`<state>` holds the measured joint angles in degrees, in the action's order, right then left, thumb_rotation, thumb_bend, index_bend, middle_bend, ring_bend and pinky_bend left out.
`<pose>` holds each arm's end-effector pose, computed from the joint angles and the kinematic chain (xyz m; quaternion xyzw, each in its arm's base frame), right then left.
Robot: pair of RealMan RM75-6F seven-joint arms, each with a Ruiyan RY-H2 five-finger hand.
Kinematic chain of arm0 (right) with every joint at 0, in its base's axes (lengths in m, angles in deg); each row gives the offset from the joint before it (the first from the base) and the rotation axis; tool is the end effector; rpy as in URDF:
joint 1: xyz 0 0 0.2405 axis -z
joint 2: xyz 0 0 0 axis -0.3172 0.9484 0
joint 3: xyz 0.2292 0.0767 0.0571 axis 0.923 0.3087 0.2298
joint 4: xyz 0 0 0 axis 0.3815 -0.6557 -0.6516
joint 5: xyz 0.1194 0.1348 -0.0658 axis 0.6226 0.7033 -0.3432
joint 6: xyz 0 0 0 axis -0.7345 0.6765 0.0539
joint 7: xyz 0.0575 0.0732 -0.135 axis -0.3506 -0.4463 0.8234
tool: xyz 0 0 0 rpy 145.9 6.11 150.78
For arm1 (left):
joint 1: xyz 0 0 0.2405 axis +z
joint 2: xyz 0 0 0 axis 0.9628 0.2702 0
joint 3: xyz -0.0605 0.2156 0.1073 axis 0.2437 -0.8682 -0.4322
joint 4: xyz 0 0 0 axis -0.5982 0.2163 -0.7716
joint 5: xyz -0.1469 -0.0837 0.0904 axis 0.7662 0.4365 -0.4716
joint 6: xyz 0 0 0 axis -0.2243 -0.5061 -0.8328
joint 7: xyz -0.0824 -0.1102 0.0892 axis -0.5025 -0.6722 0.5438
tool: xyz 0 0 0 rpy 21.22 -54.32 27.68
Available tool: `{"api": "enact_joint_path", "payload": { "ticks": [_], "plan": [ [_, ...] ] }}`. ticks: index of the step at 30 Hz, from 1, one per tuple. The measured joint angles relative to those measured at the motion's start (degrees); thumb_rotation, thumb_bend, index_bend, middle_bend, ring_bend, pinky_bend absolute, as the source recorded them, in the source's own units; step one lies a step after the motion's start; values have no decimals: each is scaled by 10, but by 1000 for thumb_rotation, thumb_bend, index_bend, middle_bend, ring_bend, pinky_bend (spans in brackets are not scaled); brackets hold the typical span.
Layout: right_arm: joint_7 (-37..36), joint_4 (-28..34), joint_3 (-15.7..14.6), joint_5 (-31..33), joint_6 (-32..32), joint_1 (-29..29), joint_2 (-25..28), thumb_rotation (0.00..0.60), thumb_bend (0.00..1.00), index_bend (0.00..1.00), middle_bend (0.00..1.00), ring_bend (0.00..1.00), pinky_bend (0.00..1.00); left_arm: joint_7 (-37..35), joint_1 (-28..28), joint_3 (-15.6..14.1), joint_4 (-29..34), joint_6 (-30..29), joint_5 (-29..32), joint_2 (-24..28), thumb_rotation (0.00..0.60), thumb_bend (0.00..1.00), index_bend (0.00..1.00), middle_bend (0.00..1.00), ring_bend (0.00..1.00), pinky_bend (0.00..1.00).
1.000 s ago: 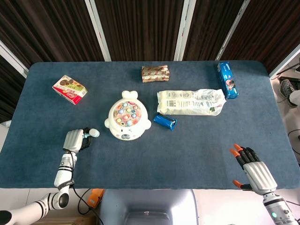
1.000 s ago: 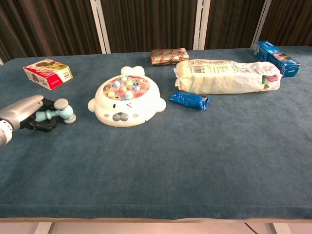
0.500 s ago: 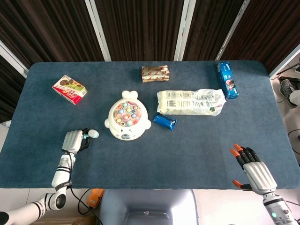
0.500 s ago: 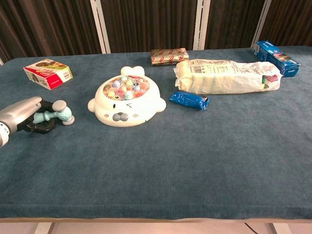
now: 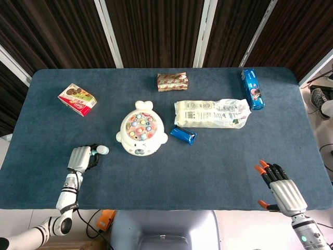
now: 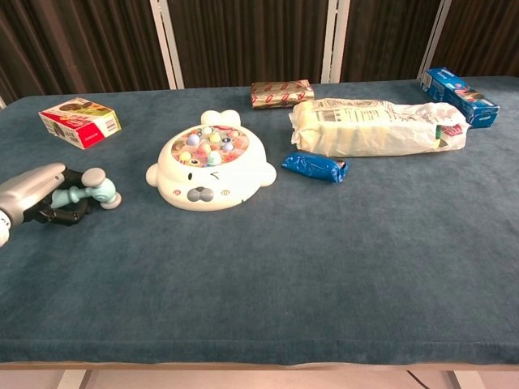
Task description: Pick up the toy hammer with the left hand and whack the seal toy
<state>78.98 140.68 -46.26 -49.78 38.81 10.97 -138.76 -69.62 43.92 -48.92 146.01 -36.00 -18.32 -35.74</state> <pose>-0.2902 -0.1796 0.1274 0.6958 -0.4173 0.2990 0.5023 -0.2730 0.3448 -0.0161 -0.6113 -0.4951 -0.3554 0.5048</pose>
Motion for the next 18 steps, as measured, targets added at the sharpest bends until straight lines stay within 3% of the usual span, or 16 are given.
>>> {"api": "enact_joint_path", "payload": {
  "ticks": [9, 18],
  "plan": [
    [3, 1, 1, 3, -3, -1, -1, 600, 310, 0, 0, 0, 0, -4, 6, -1, 4, -8, -15, 5, 543, 613, 206, 138, 100, 174],
    [3, 2, 0, 3, -3, -1, 0, 600, 311, 0, 0, 0, 0, -1, 12, -2, 6, -23, -27, 3, 531, 612, 206, 138, 98, 165]
  ]
}}
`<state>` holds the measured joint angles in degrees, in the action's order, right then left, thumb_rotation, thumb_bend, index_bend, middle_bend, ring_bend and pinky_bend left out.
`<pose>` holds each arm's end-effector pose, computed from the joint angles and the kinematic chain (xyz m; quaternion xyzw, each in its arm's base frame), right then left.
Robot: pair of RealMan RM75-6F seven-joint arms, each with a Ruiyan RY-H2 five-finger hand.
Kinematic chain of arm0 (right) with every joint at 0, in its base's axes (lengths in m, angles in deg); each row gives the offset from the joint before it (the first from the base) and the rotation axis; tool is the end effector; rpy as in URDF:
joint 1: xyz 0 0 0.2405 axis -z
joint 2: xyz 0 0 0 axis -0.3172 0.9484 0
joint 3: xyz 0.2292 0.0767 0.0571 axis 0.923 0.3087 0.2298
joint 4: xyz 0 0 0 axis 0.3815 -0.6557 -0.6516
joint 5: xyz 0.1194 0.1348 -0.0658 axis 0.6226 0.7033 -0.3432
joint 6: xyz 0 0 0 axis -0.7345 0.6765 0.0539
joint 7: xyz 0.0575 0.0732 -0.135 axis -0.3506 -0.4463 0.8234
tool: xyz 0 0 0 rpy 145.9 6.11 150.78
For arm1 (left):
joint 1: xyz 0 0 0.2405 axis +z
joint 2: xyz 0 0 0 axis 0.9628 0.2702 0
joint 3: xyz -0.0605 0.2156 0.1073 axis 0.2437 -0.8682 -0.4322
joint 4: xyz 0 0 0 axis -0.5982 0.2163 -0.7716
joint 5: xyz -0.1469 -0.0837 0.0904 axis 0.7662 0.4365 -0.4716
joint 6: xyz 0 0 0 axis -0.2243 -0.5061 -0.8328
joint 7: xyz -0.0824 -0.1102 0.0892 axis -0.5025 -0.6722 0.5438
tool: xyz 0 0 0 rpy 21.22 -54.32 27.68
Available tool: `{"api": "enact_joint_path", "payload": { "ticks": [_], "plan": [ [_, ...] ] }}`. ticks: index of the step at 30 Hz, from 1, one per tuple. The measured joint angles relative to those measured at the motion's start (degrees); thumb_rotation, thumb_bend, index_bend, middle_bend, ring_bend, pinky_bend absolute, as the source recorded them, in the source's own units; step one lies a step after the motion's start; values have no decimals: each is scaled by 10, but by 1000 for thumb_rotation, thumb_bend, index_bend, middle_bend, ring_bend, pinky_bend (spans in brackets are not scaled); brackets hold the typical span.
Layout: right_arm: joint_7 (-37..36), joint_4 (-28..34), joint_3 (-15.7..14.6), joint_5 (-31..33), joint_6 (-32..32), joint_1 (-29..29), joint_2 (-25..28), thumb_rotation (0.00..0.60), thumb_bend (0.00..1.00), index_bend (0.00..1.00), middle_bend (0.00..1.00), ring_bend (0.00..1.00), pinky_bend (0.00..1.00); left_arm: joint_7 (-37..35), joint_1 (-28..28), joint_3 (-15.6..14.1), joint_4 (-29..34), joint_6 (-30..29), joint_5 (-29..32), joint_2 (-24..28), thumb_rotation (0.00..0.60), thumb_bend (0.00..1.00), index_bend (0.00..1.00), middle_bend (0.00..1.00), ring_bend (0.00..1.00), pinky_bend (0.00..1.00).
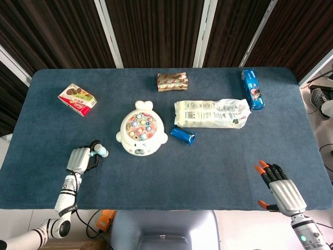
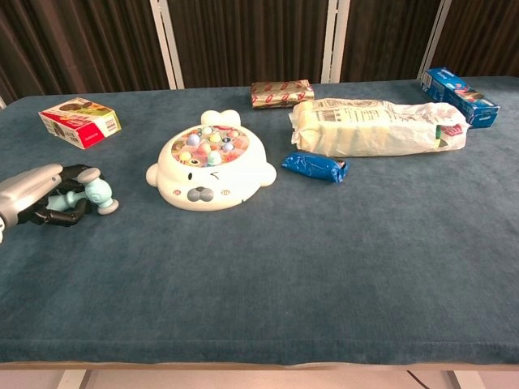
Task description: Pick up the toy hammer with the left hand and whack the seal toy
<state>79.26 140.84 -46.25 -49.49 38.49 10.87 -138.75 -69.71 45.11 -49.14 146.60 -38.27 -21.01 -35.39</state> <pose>-0.2904 -0.1799 0.1267 0.6963 -0.4184 0.2964 0.5022 -0.2714 0.3398 -0.0117 -0.6168 -0.4778 -0.3659 0.5073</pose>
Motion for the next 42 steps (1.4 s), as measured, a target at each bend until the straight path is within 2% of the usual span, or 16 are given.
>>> {"api": "enact_joint_path", "payload": {
  "ticks": [9, 14, 21, 34, 42],
  "plan": [
    [1, 0, 0, 1, -1, 0, 0, 600, 311, 0, 0, 0, 0, 2, 6, -4, -8, 1, -3, -2, 530, 613, 210, 138, 94, 143],
    [2, 0, 0, 2, -1, 0, -1, 600, 311, 0, 0, 0, 0, 3, 9, -5, -13, -21, -16, -4, 501, 611, 214, 137, 80, 117],
    [3, 1, 0, 2, 0, 0, -1, 600, 310, 0, 0, 0, 0, 0, 15, -7, -18, -29, -25, -6, 502, 610, 211, 135, 78, 116],
    [3, 1, 1, 3, 0, 0, -1, 600, 310, 0, 0, 0, 0, -7, 20, -4, -10, -35, -30, 1, 501, 609, 208, 135, 78, 116],
    [4, 1, 1, 1, 1, 0, -1, 600, 310, 0, 0, 0, 0, -19, 27, -4, 20, -56, -44, 20, 482, 608, 193, 134, 78, 116]
  ]
}}
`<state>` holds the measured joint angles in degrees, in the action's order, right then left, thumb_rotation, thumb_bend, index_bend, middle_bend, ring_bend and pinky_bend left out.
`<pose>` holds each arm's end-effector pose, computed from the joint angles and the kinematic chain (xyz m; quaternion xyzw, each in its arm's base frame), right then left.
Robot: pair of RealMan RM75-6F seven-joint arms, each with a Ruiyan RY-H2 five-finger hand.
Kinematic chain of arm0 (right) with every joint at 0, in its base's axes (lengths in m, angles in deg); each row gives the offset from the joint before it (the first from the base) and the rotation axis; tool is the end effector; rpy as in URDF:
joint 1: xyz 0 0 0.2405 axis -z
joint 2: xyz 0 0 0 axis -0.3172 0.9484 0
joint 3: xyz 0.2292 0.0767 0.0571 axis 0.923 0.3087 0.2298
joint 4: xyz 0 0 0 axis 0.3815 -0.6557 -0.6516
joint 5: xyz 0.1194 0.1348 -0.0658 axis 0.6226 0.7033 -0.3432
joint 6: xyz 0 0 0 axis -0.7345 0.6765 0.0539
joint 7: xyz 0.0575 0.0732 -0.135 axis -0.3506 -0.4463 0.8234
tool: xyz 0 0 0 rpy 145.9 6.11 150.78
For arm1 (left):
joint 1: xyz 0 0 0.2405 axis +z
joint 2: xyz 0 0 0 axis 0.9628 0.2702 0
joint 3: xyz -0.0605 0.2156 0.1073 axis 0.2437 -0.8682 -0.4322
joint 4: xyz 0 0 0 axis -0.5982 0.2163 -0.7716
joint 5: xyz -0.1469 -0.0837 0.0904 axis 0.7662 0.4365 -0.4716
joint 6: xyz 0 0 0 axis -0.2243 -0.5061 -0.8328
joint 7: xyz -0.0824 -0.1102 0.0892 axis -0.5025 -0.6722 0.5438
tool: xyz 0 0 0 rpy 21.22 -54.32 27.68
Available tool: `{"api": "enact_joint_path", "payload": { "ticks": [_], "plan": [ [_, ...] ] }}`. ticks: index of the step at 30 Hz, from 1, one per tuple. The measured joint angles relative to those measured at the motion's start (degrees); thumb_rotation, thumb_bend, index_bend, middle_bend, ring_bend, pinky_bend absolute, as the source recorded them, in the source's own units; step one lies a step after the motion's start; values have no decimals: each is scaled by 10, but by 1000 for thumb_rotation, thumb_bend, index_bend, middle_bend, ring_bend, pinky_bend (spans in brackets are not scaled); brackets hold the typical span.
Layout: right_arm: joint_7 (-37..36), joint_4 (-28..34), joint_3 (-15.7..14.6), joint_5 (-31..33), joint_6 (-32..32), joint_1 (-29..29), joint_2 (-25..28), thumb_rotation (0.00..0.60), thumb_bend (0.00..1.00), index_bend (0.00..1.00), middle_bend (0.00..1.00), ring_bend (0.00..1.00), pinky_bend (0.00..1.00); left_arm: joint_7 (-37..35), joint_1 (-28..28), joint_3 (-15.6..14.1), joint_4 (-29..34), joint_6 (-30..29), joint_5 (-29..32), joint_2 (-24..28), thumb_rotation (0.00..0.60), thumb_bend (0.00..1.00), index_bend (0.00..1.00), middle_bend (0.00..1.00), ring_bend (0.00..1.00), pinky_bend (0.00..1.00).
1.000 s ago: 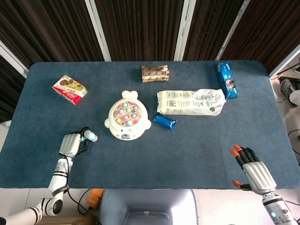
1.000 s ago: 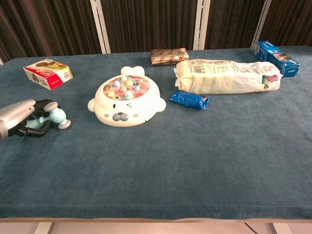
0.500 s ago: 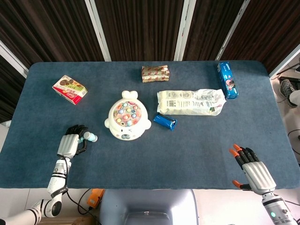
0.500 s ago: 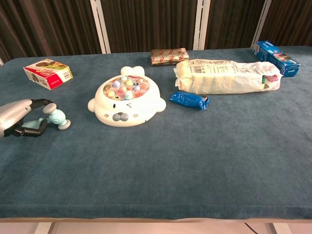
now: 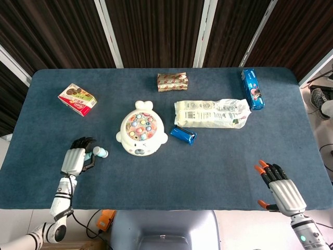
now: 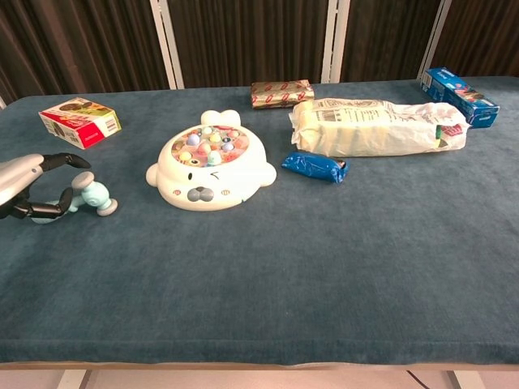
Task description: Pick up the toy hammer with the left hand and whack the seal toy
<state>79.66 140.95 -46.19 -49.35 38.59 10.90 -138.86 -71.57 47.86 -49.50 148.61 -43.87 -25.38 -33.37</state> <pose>-0.2900 -0.1800 0.1265 0.6961 -0.4171 0.2962 0.5037 -0.2723 0.3291 0.0077 -0.6098 -0.4516 -0.3981 0.5155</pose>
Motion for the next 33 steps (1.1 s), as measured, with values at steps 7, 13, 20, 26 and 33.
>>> {"api": "enact_joint_path", "payload": {
  "ticks": [7, 13, 20, 26, 33],
  "plan": [
    [2, 0, 0, 0, 2, 1, 0, 600, 311, 0, 0, 0, 0, -13, 16, -9, 80, -40, -32, 55, 467, 571, 144, 107, 49, 122],
    [7, 0, 3, 3, 9, 4, 0, 600, 310, 0, 0, 0, 0, -14, 34, -27, 103, -58, -51, 80, 546, 437, 5, 1, 0, 25],
    [13, 0, 5, 7, 10, 5, -2, 600, 310, 0, 0, 0, 0, 7, 108, -92, 241, -159, -122, 226, 600, 424, 0, 0, 0, 6],
    [14, 1, 3, 2, 11, 6, -2, 600, 311, 0, 0, 0, 0, 20, 156, -126, 260, -240, -191, 254, 600, 424, 0, 0, 0, 6],
    [15, -1, 5, 7, 11, 7, -2, 600, 311, 0, 0, 0, 0, -1, 182, -146, 235, -271, -234, 252, 600, 425, 0, 0, 0, 6]
  ]
}}
